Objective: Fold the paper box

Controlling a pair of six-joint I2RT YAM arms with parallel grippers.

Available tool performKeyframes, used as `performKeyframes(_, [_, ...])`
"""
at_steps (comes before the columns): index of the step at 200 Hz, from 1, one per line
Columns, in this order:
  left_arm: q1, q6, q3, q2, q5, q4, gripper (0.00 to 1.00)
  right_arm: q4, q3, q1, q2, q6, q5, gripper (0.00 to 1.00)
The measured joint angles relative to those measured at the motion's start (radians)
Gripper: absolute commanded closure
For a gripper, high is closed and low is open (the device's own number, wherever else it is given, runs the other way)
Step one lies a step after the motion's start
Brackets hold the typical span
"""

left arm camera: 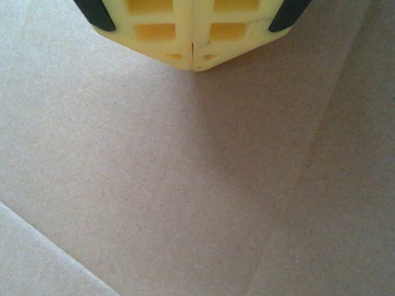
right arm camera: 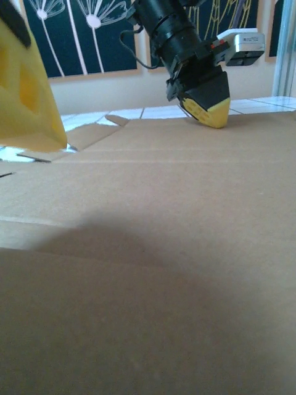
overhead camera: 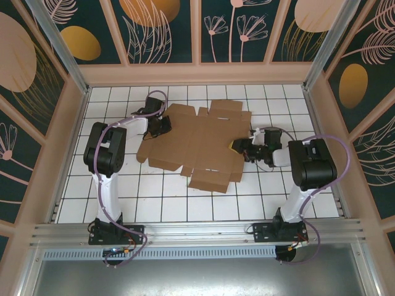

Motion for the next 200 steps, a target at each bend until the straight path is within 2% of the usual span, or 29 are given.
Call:
performKeyframes(38, [0.001, 0.000, 0.000, 0.000, 0.003, 0.002, 1.00, -0.027, 0.018, -0.001, 0.008, 0.000, 0.017, 0.85])
performKeyframes(74, [0.005, -0.031, -0.048, -0.009, 0.031, 0.075, 1.00, -0.264, 0.154, -0.006, -0.002, -0.120, 0.095, 0.99])
performKeyframes(117, [0.012, -0.147, -0.241, -0.093, 0.082, 0.268, 1.00, -0.636, 0.372, 0.008, 0.002, -0.279, 0.201, 1.00])
performKeyframes(144, [-0.006, -0.212, -0.373, -0.180, 0.110, 0.317, 1.00, -0.769, 0.451, 0.003, 0.033, -0.346, 0.211, 1.00])
performKeyframes(175, [-0.064, -0.232, -0.484, -0.311, 0.149, 0.226, 1.00, -0.892, 0.590, -0.006, 0.089, -0.452, 0.243, 1.00])
performKeyframes(200, [-0.072, -0.201, -0.467, -0.387, 0.136, 0.123, 1.00, -1.010, 0.781, 0.001, 0.153, -0.555, 0.312, 1.00])
